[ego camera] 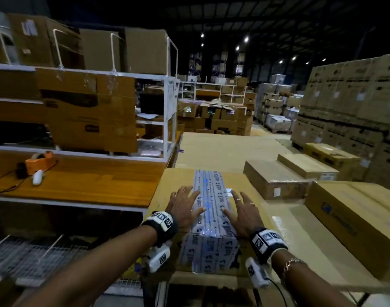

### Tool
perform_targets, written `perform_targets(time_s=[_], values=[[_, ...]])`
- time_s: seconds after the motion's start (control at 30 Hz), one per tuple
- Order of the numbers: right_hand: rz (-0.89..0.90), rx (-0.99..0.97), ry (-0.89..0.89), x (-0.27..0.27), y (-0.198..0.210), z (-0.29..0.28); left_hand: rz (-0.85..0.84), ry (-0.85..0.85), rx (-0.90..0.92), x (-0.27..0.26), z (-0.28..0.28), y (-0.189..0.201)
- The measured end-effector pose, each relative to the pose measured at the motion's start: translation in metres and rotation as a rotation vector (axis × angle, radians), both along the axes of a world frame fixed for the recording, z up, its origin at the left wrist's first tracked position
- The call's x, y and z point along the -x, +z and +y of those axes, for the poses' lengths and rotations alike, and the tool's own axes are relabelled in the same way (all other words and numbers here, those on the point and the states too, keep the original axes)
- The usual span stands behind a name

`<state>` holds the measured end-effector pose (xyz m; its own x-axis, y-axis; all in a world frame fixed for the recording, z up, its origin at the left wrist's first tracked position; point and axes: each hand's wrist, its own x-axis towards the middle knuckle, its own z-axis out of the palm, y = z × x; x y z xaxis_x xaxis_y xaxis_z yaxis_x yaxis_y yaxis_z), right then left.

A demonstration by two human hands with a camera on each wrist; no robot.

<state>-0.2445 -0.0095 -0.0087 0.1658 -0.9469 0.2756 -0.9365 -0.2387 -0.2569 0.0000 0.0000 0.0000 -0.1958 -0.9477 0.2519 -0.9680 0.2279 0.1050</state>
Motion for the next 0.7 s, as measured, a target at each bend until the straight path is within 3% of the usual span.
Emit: perform_targets(time_s=[0.2, 0.47, 0.7], values=[[-0.017, -0.059, 0.045, 0.010, -0.040, -0.008, -0.007, 0.008, -0.071, -0.005, 0.013, -0.036], [0.122, -0.105, -0.092, 0.022, -0.043, -0.014, 0.064, 0.034, -0.124, -0.028, 0.017, -0.046], [0.082, -0.219, -0.222, 0.045, -0.036, -0.018, 0.047, 0.109, -0.135, -0.059, 0.010, -0.037]])
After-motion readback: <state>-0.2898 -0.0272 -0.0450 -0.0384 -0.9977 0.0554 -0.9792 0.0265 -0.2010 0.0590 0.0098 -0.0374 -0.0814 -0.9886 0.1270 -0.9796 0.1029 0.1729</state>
